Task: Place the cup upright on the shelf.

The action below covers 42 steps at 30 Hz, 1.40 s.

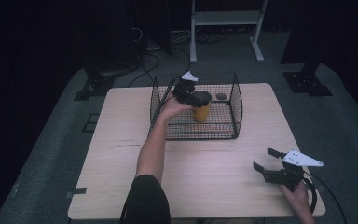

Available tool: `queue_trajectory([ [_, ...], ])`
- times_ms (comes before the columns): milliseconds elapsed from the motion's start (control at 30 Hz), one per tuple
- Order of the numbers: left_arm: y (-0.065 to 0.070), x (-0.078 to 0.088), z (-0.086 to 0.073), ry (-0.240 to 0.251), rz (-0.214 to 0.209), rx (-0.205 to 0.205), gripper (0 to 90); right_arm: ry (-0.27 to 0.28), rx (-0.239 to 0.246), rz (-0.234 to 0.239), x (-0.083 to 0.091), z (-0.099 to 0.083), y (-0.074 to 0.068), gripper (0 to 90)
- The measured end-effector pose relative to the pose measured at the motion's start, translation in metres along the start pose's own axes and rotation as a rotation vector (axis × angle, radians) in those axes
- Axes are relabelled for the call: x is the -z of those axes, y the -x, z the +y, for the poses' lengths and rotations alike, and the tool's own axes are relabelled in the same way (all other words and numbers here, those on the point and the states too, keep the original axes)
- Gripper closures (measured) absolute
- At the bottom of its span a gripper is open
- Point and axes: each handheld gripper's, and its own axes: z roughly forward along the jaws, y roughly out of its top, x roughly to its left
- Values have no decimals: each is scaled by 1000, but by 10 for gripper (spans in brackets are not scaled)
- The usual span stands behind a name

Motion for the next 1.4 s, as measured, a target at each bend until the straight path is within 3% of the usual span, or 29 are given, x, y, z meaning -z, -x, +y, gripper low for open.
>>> queue_trajectory([
  [533, 9, 22, 8, 75, -1, -14, 24, -2, 1, -3, 0, 0, 0, 131],
  [1400, 34, 64, -5, 146, -20, -30, 24, -3, 2, -10, 0, 0, 0, 131],
])
